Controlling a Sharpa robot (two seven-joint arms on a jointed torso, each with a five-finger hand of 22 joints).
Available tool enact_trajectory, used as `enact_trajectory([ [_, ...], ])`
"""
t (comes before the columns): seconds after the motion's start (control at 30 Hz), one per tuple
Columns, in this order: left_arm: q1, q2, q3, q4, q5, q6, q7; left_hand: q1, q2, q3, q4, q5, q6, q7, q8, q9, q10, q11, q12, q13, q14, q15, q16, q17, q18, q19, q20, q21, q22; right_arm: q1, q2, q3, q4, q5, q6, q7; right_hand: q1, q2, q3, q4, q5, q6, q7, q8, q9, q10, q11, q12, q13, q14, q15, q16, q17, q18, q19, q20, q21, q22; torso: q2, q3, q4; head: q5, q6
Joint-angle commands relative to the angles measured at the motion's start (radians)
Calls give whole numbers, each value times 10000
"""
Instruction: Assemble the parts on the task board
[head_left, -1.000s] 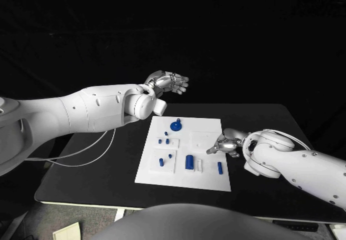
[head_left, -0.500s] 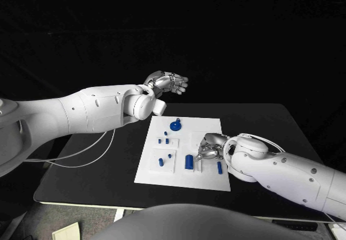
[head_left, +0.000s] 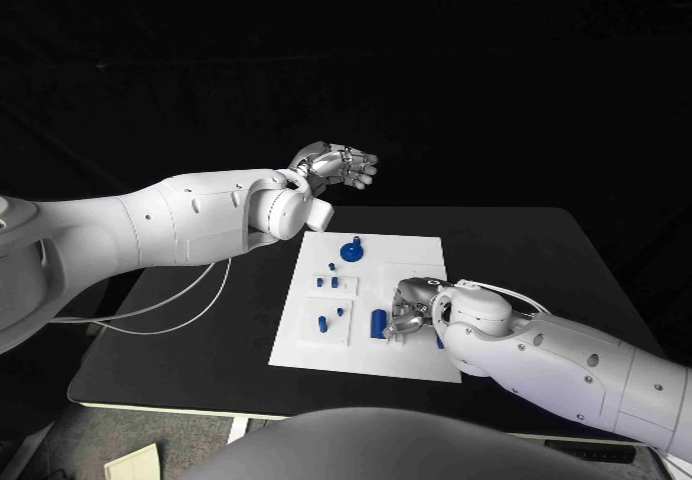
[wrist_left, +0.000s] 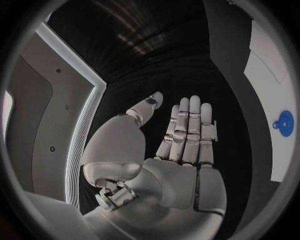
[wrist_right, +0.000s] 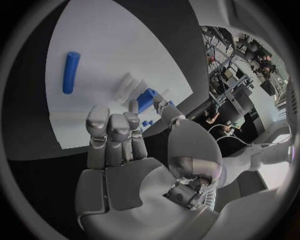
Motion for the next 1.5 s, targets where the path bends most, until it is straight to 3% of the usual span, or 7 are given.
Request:
enact_trajectory([
  [0.03,14,21,8,20,-40,155,50,-51,-19,7,67,34,-37,-49,59,-11,-16,-6,42,-13,79,-18,-39,17,90,-15,68,-48,13,-53,69,-2,-84,-526,228,-182,-169,-9,-64,49,-14,87,-23,47,13,80,-1,19,-16,29,-80,-38,-11,834,-15,89,-35,2,-1,7,1,-2,2],
  [0.7,14,38,8,1,-40,167,35,-61,-17,1,79,30,-31,-53,69,-17,-10,-9,42,-16,81,-17,-56,37,88,-17,70,-53,18,-122,286,-2,-407,-694,262,-269,-645,191,82,750,-13,171,-60,18,14,228,-37,79,39,24,-118,-37,-16,834,8,65,-58,-18,-1,-1,-8,16,2],
  [0.9,13,42,8,-10,-40,165,35,-64,-17,0,83,30,-31,-53,71,-20,-10,-9,41,-17,81,-17,-61,42,88,-17,70,-54,20,-121,156,-2,-280,-647,135,-231,-623,153,396,916,-13,188,-67,-2,10,241,-45,78,49,20,-127,-34,-16,834,5,39,-59,-13,-12,1,-6,33,2],
  [1.07,13,26,8,-18,-40,172,36,-64,-17,0,84,30,-31,-54,71,-20,-10,-9,41,-18,81,-17,-63,44,88,-17,70,-55,20,-115,-264,21,198,-175,-442,-124,-604,57,441,916,-14,173,-63,-15,8,211,-42,44,24,19,-126,-36,-18,834,5,36,-57,-11,-17,-3,-12,35,2],
  [1.17,13,18,8,-37,-41,168,36,-67,-17,-2,86,30,-32,-54,71,-22,-10,-9,40,-18,82,-16,-65,47,88,-17,70,-55,21,19,-691,161,607,323,-649,-63,-494,-331,661,1034,-18,-142,30,-160,8,74,39,-73,-47,35,-74,-45,-30,834,49,17,-67,-31,-23,4,-26,53,2],
  [1.27,12,4,7,-42,-41,167,31,-69,-16,-2,88,30,-32,-54,72,-23,-11,-9,40,-19,82,-16,-67,50,88,-17,70,-56,22,260,-1092,219,854,589,-626,-90,-462,-402,659,1088,-16,-450,136,-268,50,107,142,26,37,52,19,-28,-21,834,79,-8,-66,-39,-31,7,-31,40,2],
  [1.5,12,-31,6,-3,-41,224,16,-76,-15,-6,95,29,-33,-53,74,-25,-11,-8,39,-21,83,-16,-73,56,88,-16,71,-57,24,625,-1960,249,1023,1199,-162,-354,34,-126,999,966,-13,-448,141,-198,178,59,155,15,29,50,40,-28,-19,834,65,-47,-79,-40,-52,-8,-77,3,2],
])
